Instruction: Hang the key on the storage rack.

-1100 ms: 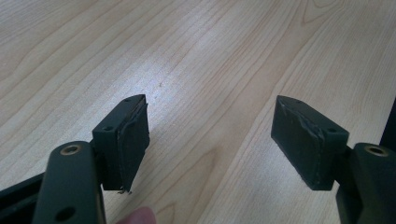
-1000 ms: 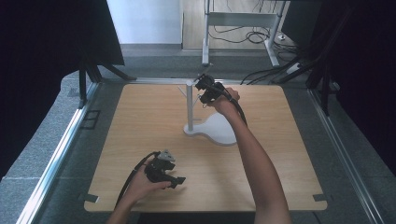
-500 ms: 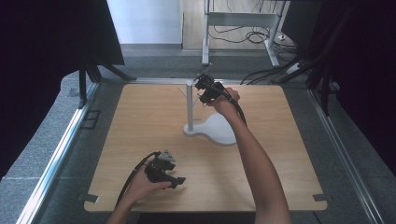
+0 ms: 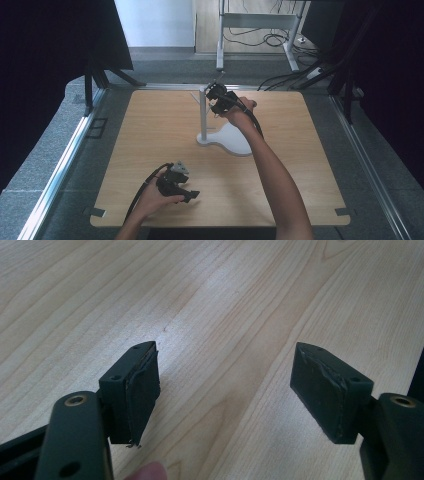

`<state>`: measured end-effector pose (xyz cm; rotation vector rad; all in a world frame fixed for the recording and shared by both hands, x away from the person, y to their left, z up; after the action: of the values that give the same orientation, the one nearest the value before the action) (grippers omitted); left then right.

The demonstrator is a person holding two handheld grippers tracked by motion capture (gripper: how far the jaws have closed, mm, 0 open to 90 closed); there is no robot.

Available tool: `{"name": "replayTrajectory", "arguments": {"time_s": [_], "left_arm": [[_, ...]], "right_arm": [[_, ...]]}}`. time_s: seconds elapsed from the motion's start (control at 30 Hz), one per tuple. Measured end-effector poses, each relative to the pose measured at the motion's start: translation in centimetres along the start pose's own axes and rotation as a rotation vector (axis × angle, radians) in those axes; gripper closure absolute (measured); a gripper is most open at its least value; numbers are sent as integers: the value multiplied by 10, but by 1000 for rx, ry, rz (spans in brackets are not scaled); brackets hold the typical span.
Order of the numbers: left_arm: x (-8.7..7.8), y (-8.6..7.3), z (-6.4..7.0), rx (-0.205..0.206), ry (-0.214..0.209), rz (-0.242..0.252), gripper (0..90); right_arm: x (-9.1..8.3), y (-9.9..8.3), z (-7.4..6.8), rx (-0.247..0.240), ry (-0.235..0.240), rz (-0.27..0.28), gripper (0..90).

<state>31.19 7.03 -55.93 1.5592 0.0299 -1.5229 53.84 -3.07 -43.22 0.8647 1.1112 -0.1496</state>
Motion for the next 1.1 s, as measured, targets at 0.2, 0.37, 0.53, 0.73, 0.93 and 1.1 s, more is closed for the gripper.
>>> {"name": "replayTrajectory", "arguments": {"time_s": [0.2,0.37,0.53,0.73,0.93,1.1], "left_arm": [[1,1,1,-8,-10,4,283],[-2,1,-4,-26,-7,11,283],[-7,0,-9,-42,-1,23,283],[-12,-3,-13,-53,13,28,283],[-17,-6,-17,-57,30,30,283],[-19,-7,-19,-64,46,33,283]], "right_arm": [[2,-7,-8,5,34,8,838],[-4,-13,-12,0,64,22,784],[-16,-20,-9,14,85,52,730],[-31,-35,-8,19,94,94,687],[-43,-60,-12,38,108,135,638],[-50,-89,-18,64,127,178,605]]}}
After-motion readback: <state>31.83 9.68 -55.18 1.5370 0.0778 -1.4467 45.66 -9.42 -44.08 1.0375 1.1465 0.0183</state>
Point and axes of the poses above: each handheld gripper's, and its own axes: x roughly forward along the jaws, y roughly out of its top, z roughly to its right, the point moved 9 cm from there along x, roughly forward along the jaws
